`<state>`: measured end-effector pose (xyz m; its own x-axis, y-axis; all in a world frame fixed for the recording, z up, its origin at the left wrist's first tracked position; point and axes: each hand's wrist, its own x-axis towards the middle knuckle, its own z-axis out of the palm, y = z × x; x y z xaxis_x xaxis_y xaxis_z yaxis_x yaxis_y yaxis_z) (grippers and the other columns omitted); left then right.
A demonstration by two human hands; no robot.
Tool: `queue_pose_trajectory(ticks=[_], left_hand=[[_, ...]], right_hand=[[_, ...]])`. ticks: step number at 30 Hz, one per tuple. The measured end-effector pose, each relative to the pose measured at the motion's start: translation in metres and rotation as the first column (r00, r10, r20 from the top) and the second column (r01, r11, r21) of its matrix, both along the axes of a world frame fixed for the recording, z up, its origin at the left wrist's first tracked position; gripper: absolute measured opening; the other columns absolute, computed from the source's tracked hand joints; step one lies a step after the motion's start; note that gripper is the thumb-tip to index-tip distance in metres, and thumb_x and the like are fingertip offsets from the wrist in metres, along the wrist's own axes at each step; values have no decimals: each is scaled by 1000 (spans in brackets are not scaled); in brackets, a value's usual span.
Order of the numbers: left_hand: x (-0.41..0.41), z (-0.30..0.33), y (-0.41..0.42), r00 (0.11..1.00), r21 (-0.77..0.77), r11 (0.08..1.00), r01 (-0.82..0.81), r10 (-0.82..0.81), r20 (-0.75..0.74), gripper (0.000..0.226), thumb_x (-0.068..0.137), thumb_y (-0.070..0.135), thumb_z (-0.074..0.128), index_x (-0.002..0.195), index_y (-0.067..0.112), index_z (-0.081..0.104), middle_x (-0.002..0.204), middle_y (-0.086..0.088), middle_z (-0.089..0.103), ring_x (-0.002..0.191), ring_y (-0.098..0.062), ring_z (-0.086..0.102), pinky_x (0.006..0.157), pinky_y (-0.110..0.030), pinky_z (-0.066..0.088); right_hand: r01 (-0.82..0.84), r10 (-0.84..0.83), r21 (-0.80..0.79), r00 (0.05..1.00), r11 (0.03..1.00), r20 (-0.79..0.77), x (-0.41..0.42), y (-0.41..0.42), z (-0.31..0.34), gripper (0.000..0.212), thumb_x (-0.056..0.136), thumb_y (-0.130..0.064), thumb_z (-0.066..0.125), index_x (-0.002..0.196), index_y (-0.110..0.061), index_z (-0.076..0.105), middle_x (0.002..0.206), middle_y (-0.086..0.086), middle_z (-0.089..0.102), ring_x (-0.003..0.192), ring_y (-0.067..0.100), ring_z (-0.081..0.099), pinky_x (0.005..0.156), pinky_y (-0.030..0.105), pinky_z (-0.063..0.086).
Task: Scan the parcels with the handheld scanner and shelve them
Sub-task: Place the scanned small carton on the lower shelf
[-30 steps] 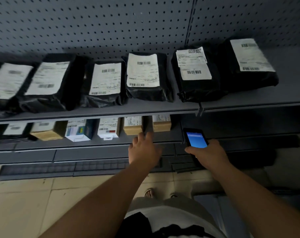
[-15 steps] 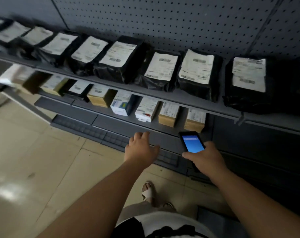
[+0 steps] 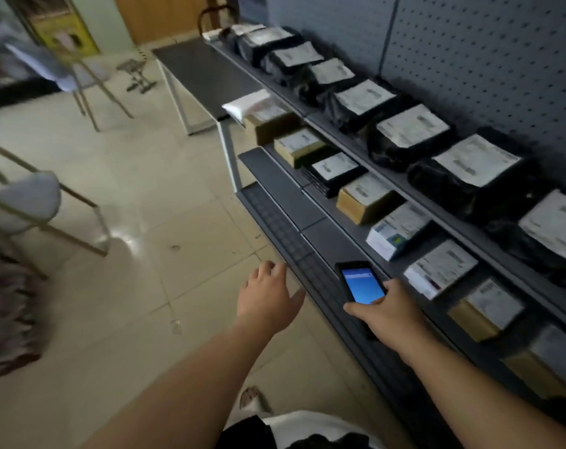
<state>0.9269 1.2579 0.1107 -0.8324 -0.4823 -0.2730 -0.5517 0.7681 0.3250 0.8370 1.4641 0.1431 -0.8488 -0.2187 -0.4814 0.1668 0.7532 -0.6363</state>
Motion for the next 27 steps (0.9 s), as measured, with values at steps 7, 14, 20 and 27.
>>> queue_pose_trajectory(ticks=[7, 14, 20, 27], left_hand=[[22, 6, -157, 976, 0, 976, -219, 219, -19, 70, 99, 62, 51, 157, 25, 36, 159, -3, 38, 143, -29, 40, 116, -46, 41], [37, -6, -273, 915, 35, 914, -403, 402, 32, 70, 99, 59, 52, 157, 24, 38, 159, -4, 38, 144, -29, 39, 116, -43, 38], [6, -27, -349, 863, 68, 861, -503, 498, 82, 69, 100, 58, 53, 158, 23, 38, 159, -5, 37, 144, -29, 39, 118, -40, 36], [-76, -23, -450, 794, 25, 796, -604, 600, 100, 70, 99, 59, 52, 158, 25, 37, 159, -3, 37, 145, -28, 38, 117, -40, 37]], right_hand=[[-201, 200, -31, 979, 979, -26, -15, -166, -3, 88, 76, -45, 88, 144, -18, 39, 104, -2, 55, 88, 16, 61, 71, 37, 56], [-266, 266, 6, 964, 964, 15, -39, -286, -23, 93, 70, -51, 90, 143, -20, 42, 103, -4, 57, 96, 19, 62, 88, 47, 59], [-339, 338, 27, 941, 940, 22, -94, -384, -40, 94, 69, -51, 90, 144, -20, 41, 103, -5, 57, 94, 18, 62, 89, 49, 59], [-471, 472, 37, 880, 881, -49, -193, -516, -41, 86, 69, -51, 89, 136, -23, 43, 97, -6, 58, 86, 16, 62, 82, 50, 61]])
